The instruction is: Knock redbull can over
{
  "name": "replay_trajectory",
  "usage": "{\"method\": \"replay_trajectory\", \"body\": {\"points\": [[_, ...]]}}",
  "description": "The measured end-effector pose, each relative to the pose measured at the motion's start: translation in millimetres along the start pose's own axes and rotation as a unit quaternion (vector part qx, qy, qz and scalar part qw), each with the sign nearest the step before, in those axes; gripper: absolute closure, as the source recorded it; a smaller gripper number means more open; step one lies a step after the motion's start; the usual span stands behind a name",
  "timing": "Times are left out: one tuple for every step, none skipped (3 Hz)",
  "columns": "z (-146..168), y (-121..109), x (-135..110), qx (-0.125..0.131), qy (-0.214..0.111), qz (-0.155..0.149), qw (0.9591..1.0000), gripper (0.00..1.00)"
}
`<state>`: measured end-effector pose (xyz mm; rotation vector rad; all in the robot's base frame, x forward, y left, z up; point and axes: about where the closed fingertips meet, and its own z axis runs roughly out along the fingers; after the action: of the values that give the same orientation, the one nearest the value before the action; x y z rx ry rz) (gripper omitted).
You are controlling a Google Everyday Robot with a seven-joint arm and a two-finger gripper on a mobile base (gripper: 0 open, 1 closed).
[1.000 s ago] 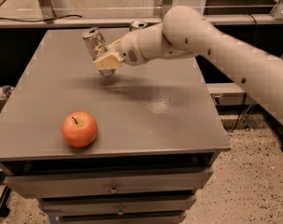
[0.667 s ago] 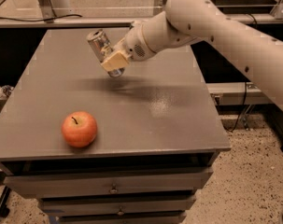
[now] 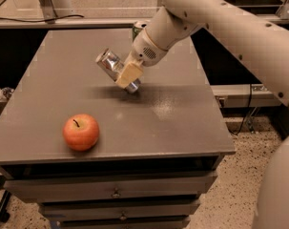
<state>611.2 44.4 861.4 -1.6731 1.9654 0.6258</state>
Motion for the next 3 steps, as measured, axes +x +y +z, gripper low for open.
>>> {"method": "replay_trajectory", "body": {"points": [[4, 13, 23, -0.043, 0.079, -0.008, 0.9959, 1.0], [8, 19, 32, -0.067, 0.123, -0.017, 0.99, 0.84], [11, 21, 35, -0.078, 0.144, -0.025, 0.9862, 0.61]]}}
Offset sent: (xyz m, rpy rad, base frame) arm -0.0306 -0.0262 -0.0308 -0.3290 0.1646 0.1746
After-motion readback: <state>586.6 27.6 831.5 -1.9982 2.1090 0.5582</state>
